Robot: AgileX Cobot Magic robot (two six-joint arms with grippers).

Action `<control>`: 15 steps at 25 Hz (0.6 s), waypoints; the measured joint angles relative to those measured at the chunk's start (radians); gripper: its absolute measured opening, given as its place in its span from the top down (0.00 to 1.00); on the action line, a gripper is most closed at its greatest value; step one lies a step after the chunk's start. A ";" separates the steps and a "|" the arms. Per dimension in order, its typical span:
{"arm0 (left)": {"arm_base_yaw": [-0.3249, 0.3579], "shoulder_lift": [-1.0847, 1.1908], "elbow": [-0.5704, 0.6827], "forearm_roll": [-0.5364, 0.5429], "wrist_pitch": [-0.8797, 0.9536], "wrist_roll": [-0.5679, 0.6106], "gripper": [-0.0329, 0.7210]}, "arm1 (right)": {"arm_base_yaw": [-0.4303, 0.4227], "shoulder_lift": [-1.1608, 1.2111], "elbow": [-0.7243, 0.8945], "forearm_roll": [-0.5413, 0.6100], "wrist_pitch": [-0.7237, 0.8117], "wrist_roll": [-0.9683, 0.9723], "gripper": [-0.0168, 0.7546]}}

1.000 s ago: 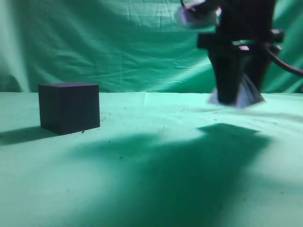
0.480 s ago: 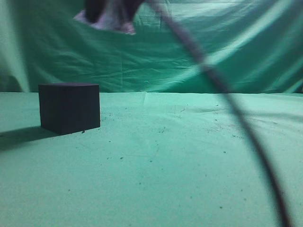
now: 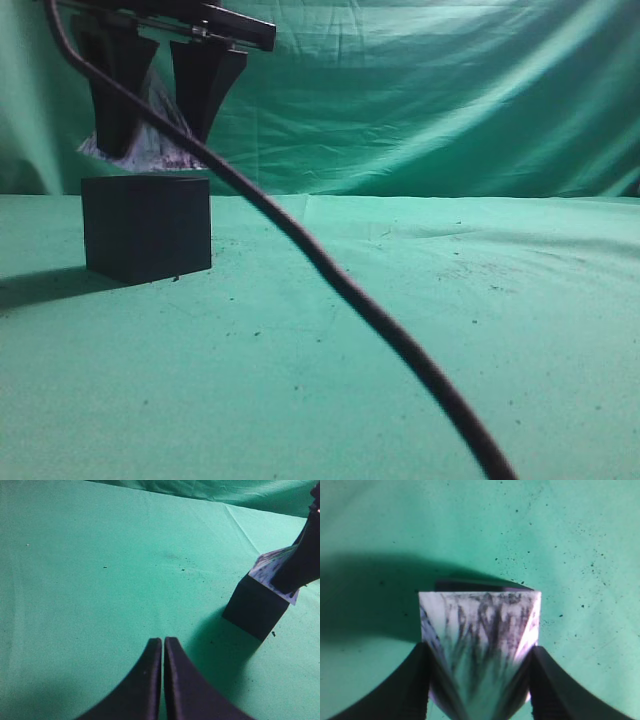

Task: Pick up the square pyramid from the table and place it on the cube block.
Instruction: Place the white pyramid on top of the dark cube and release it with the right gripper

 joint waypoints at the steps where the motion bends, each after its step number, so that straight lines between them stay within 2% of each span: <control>1: 0.000 0.000 0.000 0.000 0.000 0.000 0.96 | 0.000 0.002 0.000 0.000 0.001 0.000 0.49; 7: 0.000 0.000 0.000 0.000 0.000 0.000 0.96 | 0.000 0.003 -0.018 0.000 0.020 0.000 0.49; 8: 0.000 0.000 0.000 0.000 0.000 0.000 0.96 | 0.000 0.003 -0.018 0.000 0.020 0.000 0.35; 10: 0.000 0.000 0.000 0.000 0.000 0.000 0.96 | 0.000 0.003 -0.021 0.000 0.032 0.000 0.19; 11: 0.000 0.000 0.000 0.000 0.000 0.000 0.96 | 0.000 0.001 -0.028 0.000 0.037 0.000 0.14; 12: 0.000 0.000 0.000 0.000 0.000 0.000 0.96 | 0.000 -0.005 -0.041 0.000 0.041 0.000 0.12; 15: 0.002 0.000 0.000 0.000 0.000 0.000 0.96 | 0.000 -0.045 -0.087 -0.002 0.043 0.000 0.14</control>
